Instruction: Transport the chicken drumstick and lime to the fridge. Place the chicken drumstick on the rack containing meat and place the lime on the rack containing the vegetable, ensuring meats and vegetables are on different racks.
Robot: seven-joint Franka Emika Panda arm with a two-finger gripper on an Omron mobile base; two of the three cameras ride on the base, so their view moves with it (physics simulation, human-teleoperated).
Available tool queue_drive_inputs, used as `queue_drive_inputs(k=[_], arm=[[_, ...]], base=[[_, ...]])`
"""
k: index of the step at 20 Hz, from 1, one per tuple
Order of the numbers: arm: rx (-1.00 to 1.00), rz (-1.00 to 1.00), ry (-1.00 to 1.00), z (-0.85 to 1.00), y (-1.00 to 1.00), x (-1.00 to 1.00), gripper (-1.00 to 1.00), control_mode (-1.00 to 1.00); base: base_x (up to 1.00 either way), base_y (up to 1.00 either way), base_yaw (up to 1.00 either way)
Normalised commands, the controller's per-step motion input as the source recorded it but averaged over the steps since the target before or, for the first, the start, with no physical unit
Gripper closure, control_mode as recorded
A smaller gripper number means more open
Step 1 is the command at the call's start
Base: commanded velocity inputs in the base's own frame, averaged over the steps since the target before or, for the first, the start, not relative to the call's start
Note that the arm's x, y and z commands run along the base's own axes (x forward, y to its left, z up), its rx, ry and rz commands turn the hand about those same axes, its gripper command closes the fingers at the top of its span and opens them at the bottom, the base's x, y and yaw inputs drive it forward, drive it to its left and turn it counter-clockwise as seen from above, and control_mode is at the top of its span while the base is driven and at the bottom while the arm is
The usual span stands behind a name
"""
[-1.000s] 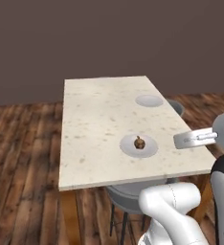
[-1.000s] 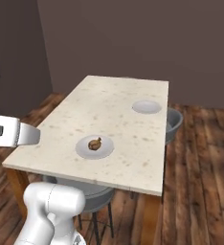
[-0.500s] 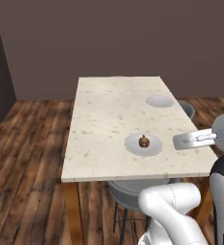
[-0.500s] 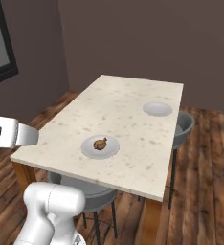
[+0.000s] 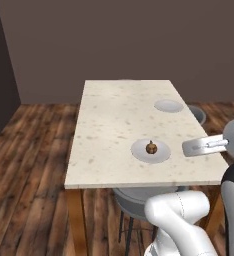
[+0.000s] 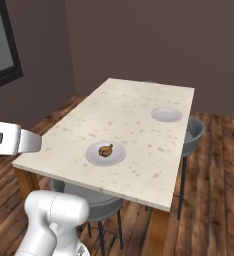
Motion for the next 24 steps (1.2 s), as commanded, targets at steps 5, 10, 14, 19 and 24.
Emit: queue_drive_inputs(k=[5,10,14,19,24], arm=[[0.03,0.00,0.21,-0.18,-0.15,0.91,-1.00,-1.00],[0.03,0.00,0.15,-0.34,-0.22,0.84,-1.00,-1.00],[0.00,-0.04,0.09,-0.60,-0.05,0.76,-1.00,-1.00],[-0.01,-0.07,0.02,-0.71,0.00,0.76,-1.00,-1.00],[0.00,-0.05,0.09,-0.67,-0.05,0.88,-1.00,-1.00]], base=[[0.00,0.00,0.00],[0.00,0.00,0.00],[0.00,0.00,0.00],[0.00,0.00,0.00],[0.00,0.00,0.00]])
